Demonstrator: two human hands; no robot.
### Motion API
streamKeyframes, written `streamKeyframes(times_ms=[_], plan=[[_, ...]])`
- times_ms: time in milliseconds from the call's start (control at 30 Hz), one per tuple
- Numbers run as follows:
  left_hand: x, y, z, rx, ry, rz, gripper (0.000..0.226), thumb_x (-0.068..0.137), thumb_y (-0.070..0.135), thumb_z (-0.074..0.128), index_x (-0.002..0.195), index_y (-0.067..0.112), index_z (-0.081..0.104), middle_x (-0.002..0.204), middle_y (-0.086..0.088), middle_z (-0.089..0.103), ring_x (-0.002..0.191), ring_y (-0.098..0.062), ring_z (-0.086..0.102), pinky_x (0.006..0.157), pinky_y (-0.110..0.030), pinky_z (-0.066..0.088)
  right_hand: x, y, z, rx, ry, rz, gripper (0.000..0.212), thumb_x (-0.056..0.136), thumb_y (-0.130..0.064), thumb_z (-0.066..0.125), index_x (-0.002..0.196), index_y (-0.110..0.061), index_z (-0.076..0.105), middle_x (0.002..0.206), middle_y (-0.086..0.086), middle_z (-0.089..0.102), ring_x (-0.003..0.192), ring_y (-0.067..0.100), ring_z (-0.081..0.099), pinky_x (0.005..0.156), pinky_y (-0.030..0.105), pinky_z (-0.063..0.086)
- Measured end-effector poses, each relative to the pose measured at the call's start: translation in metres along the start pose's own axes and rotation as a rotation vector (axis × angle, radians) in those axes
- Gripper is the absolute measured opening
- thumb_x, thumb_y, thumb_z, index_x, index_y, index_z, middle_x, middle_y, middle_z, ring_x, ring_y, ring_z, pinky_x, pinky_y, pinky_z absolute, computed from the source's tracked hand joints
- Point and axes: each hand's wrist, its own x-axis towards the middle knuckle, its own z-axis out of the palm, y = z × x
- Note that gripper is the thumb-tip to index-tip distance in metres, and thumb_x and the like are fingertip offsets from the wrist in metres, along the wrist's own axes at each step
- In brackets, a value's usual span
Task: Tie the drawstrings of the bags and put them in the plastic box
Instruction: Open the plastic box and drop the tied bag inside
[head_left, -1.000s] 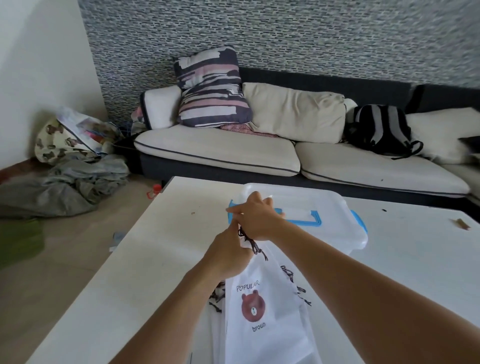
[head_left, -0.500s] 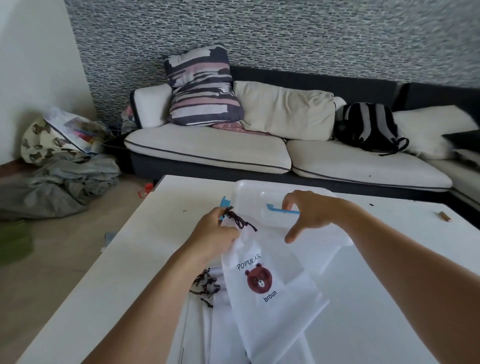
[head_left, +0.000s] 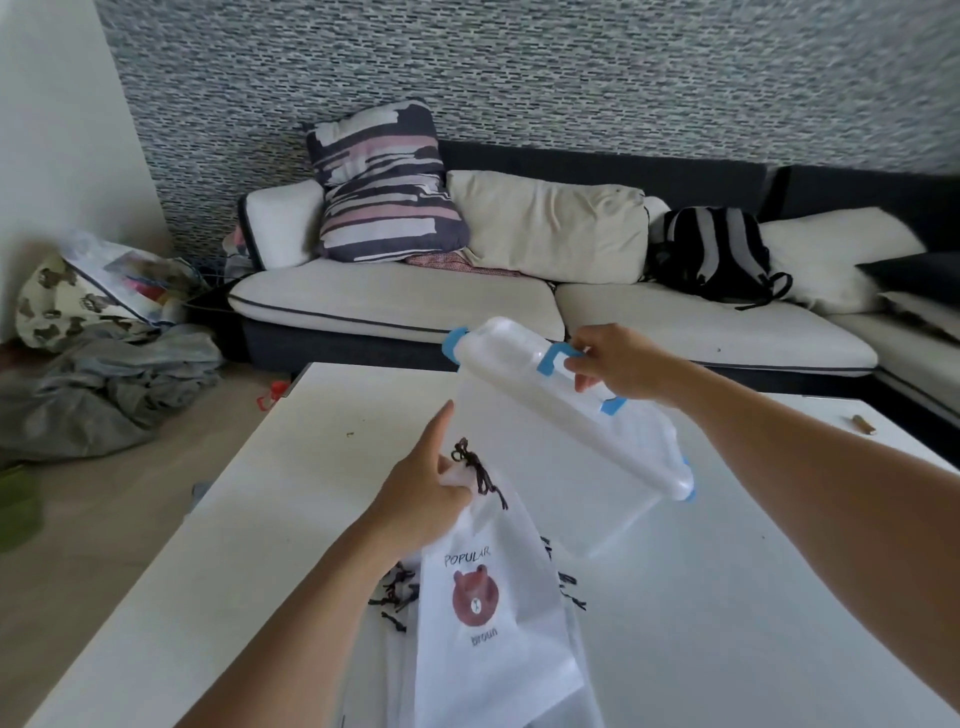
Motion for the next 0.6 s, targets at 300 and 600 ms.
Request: streamKeyframes(times_ms=[300,600], plan=[[0.016,-0.009,0.018,0.021,-0.051,-0.049,0.084,0.092,0.004,0.048,0.160,0.033,0.008,0.165,0.005,0.022,0.147,-0.019,0.032,0.090,-0.018,0.039,0.012,-0.008,0.021,-0.048,0.037,-0.074,0.025,0.102,-0.024,0.053,0.079,-0.034,0.056,0.075,0.004,0.073,0.069,0.024,0.063,0.064,0.035,0.048],[0.023,-0.014,0.004,-0.027,0.364,0.033,0.107,0.085,0.001,0.064,0.157,0.039,-0.006,0.136,0.000,0.040,0.100,-0.012,0.053,0.080,-0.022,0.044,0.025,-0.010,0.032,-0.146,-0.025,-0.197,0.015,0.102,-0.026,0.050,0.092,-0.021,0.059,0.069,-0.001,0.055,0.074,0.025,0.065,0.072,0.035,0.054]])
